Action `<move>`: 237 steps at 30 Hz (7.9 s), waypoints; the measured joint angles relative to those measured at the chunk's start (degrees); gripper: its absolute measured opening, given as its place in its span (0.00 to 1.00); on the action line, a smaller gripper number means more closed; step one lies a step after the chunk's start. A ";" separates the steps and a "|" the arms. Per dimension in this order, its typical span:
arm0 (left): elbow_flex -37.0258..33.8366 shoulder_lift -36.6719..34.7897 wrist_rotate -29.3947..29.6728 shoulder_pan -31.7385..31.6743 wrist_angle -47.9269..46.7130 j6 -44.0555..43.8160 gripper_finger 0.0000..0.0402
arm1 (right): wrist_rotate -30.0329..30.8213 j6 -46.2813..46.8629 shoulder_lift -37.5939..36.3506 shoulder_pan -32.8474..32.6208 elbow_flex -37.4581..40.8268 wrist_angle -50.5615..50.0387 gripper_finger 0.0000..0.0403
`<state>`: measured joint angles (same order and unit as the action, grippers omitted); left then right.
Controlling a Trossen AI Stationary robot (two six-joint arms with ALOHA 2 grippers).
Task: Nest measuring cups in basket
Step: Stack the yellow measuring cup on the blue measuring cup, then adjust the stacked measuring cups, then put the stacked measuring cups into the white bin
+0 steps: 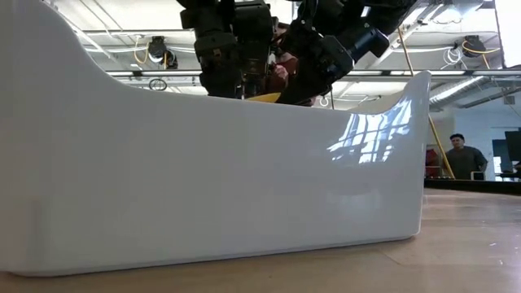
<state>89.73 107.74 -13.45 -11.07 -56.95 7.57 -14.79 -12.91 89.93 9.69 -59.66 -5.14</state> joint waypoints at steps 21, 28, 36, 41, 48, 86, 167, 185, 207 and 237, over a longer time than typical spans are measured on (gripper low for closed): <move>-0.02 -0.29 1.16 -0.48 -0.92 0.79 0.13 | 0.12 -1.33 -1.54 0.11 0.04 -7.10 0.29; -0.05 -3.99 2.77 -1.80 -3.16 0.73 0.13 | 1.62 -1.28 -6.40 1.08 1.84 -11.06 0.29; -0.72 -9.72 5.58 -1.58 -2.41 -0.21 0.13 | 4.76 2.64 -18.40 1.95 11.90 -13.72 0.29; -1.22 -11.37 6.14 -1.16 0.69 -0.60 0.13 | 7.48 5.79 -27.26 1.97 20.04 -13.03 0.29; -1.22 -10.78 6.03 -0.42 5.53 -0.15 0.13 | 7.48 8.37 -30.31 1.90 27.63 -5.88 0.29; -1.86 6.48 -1.86 -7.69 34.30 -6.41 0.01 | 6.00 8.37 -29.41 -9.07 28.57 -8.47 0.03; -1.38 12.18 3.40 -1.96 40.45 -15.70 0.02 | 7.23 2.58 -14.65 -0.39 26.49 0.28 0.01; -1.38 10.70 9.47 -3.42 29.75 -20.81 0.02 | 7.13 0.40 -14.65 0.02 26.51 0.24 0.01; -1.38 14.58 4.98 -2.87 41.02 -19.58 0.01 | 7.27 -4.05 -14.62 3.89 26.51 1.26 0.01; -1.33 3.21 10.71 -2.35 26.51 -14.23 0.04 | 7.88 -11.24 -26.48 6.36 21.42 -15.10 0.35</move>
<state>88.40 110.96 -2.74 -13.42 -30.44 -6.66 -6.91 -24.15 63.45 16.06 -38.24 -20.25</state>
